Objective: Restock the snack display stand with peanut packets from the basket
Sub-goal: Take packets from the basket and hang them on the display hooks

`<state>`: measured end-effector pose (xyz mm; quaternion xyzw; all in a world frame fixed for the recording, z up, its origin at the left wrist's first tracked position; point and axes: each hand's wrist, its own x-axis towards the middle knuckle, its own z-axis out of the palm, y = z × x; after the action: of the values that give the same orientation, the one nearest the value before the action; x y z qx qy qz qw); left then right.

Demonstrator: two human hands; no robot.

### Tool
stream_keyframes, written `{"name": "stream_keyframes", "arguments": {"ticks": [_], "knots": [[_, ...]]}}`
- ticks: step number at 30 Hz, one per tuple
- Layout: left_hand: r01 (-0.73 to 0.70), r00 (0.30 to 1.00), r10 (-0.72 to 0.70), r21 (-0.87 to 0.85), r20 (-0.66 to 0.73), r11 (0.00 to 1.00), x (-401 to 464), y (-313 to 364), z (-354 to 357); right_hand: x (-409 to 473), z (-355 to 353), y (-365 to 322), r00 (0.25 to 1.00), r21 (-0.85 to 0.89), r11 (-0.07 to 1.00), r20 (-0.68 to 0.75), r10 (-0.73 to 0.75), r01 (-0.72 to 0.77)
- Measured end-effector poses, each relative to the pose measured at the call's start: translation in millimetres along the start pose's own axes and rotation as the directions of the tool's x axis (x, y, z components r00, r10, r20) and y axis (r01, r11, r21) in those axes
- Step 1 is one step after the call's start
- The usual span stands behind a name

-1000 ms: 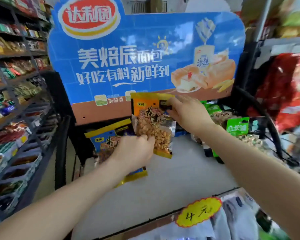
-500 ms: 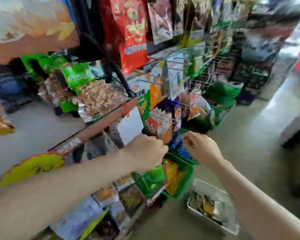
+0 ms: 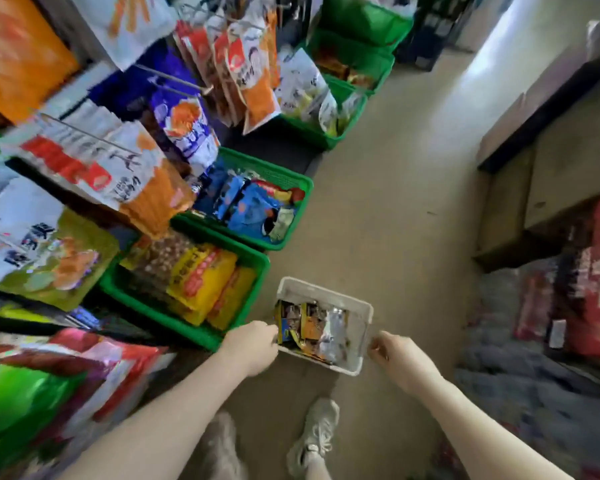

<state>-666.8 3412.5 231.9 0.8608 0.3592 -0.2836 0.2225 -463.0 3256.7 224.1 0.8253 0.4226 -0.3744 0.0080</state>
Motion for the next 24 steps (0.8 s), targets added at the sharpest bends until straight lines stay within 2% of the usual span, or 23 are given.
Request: {"name": "stream_keyframes", "arguments": {"ticks": [6,12,16,19,22,24], "knots": [[0.044,0.983,-0.044,0.004,0.177,0.999,143,-6,109,123,119,65,0.992,0.004,0.999,0.118,0.047,-0.048],[0.026,0.975,-0.031,0.026,0.220,0.999,274,-37,220,267,236,96,0.987,-0.057,0.998,0.163,0.013,-0.004],[-0.130,0.974,0.095,0.165,0.203,0.978,321,-61,271,345,300,101,0.988,-0.204,0.973,0.133,-0.084,0.110],[-0.291,0.941,0.213,0.313,0.262,0.904,347,-70,300,383,331,105,0.984,-0.293,0.943,0.127,-0.123,0.156],[-0.360,0.915,0.262,0.330,0.306,0.873,370,-72,318,408,349,116,0.961,-0.331,0.914,0.221,-0.165,0.233],[-0.385,0.907,0.279,0.350,0.316,0.854,380,-74,325,418,355,123,0.950,-0.369,0.897,0.279,-0.140,0.241]]}}
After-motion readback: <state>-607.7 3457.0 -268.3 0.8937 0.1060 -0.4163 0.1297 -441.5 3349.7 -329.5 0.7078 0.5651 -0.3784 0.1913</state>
